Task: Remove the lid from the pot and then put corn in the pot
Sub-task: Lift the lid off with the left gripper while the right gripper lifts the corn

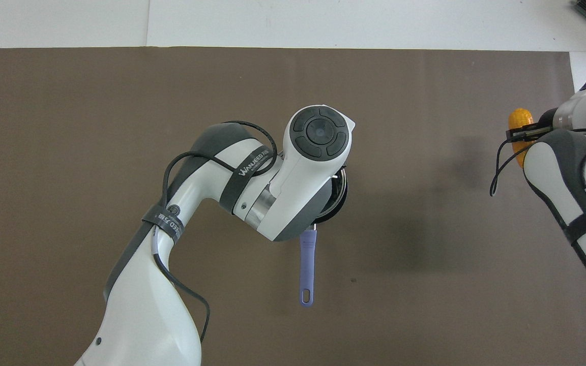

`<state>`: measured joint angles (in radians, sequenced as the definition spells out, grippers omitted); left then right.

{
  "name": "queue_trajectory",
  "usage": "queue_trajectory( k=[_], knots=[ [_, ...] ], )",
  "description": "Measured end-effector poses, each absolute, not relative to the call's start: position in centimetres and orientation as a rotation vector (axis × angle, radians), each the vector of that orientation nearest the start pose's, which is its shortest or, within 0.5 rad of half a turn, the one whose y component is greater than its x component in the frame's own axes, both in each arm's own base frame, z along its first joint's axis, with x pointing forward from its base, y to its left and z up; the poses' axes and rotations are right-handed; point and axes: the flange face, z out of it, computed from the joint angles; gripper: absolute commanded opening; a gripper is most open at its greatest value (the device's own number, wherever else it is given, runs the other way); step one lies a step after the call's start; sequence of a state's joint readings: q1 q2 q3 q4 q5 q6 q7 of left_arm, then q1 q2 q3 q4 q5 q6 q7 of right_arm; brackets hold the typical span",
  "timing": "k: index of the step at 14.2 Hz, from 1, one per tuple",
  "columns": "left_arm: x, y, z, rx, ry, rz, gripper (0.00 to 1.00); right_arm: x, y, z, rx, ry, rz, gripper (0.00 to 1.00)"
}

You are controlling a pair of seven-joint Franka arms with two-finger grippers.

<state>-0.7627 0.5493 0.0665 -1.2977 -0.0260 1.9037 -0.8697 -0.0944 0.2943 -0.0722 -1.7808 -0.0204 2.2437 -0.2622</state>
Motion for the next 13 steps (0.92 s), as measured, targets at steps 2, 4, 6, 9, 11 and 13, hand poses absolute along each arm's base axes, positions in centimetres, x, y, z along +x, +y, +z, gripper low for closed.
queue_trajectory(
  k=[2,4,6,9,11,13],
  knots=[
    [55.1,-45.8,44.7,-3.163,-0.295,-0.08,0.0,63.7,-9.6,42.7,-3.194,-0.114,-0.246,0.0],
    [55.5,-44.6,45.9,-3.16,-0.27,-0.077,0.0,63.3,-8.9,43.8,-3.19,-0.062,-0.234,0.0],
    [56.4,-42.8,46.8,-3.16,-0.204,-0.074,0.0,62.9,-8.1,44.5,-3.185,-0.005,-0.196,0.0],
    [59.0,-37.4,47.5,-3.14,-0.081,-0.03,0.0,62.5,-5.3,46.6,-3.175,0.108,-0.101,0.0],
    [60.8,-32.9,47.2,-3.129,-0.009,0.005,0.0,62.0,-1.8,48.0,-3.176,0.2,-0.068,0.0],
    [62.0,-28.6,46.4,-3.119,0.064,0.046,0.0,61.7,1.5,48.6,-3.182,0.248,-0.069,0.0]
  ],
)
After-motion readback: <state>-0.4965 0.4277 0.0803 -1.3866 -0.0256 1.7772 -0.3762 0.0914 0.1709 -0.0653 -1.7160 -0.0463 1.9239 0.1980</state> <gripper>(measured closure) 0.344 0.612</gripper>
